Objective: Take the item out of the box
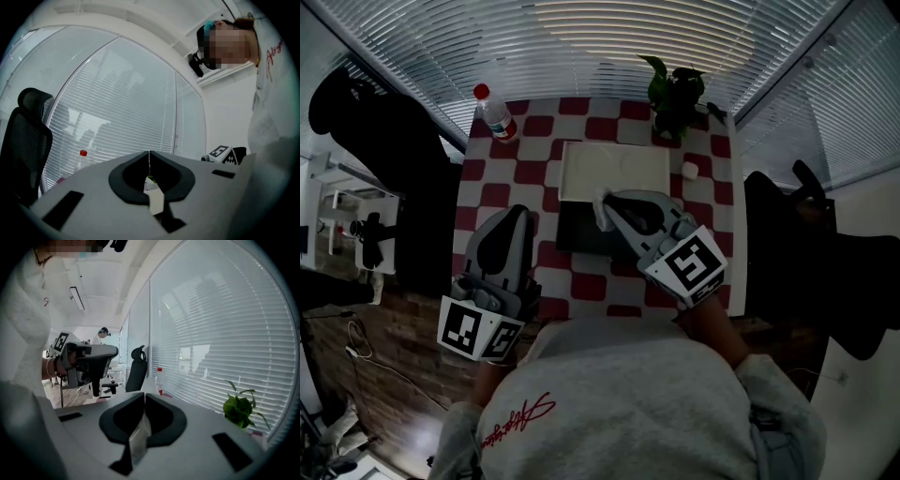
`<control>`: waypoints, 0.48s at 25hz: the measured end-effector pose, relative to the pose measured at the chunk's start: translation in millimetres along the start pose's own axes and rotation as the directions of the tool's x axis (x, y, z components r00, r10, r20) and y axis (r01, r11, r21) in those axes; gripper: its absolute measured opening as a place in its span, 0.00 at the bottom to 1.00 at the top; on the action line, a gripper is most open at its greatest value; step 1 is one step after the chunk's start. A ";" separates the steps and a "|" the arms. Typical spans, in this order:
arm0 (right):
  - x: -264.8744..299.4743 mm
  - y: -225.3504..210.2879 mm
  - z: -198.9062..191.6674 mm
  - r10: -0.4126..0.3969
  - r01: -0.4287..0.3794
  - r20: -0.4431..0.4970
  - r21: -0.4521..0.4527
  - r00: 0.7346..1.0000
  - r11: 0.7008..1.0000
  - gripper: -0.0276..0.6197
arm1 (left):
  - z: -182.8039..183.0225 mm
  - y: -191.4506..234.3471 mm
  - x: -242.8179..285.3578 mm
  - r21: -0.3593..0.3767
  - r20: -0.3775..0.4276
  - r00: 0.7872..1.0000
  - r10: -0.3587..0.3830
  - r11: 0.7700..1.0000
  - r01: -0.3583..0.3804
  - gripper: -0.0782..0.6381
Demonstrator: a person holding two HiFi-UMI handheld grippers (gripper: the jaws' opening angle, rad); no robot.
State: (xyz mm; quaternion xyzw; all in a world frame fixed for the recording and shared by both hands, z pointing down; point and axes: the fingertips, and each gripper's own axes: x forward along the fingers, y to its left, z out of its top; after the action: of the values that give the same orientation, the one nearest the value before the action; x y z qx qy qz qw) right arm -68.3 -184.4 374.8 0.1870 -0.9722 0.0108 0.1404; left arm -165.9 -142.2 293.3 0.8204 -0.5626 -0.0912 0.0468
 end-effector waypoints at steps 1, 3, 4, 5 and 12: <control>-0.6 -0.1 1.0 -0.001 0.001 0.005 0.000 1.000 1.000 0.07 | -0.6 0.2 -0.4 0.000 -0.001 1.000 0.002 1.000 -0.002 0.13; -1.2 0.2 2.2 -0.001 0.001 0.012 -0.001 1.000 1.000 0.07 | -1.9 0.2 -0.8 0.000 -0.002 1.000 0.003 1.000 -0.003 0.13; -1.3 0.3 2.6 -0.001 0.001 0.015 -0.001 1.000 1.000 0.07 | -2.3 0.1 -0.7 0.001 -0.002 1.000 0.003 1.000 -0.003 0.13; -1.6 0.4 3.1 -0.001 0.001 0.018 -0.002 1.000 1.000 0.07 | -2.4 -0.1 -0.4 0.001 -0.002 1.000 0.002 1.000 -0.002 0.13; -6.0 -1.2 13.8 -0.009 0.009 0.049 -0.010 0.999 1.000 0.07 | -2.1 -0.3 0.6 0.002 -0.005 1.000 0.001 1.000 -0.001 0.13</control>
State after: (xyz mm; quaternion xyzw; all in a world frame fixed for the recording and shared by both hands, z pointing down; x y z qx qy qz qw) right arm -66.2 -184.3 359.8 0.1910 -0.9745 0.0008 0.1175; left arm -165.0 -142.7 295.3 0.8203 -0.5631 -0.0886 0.0473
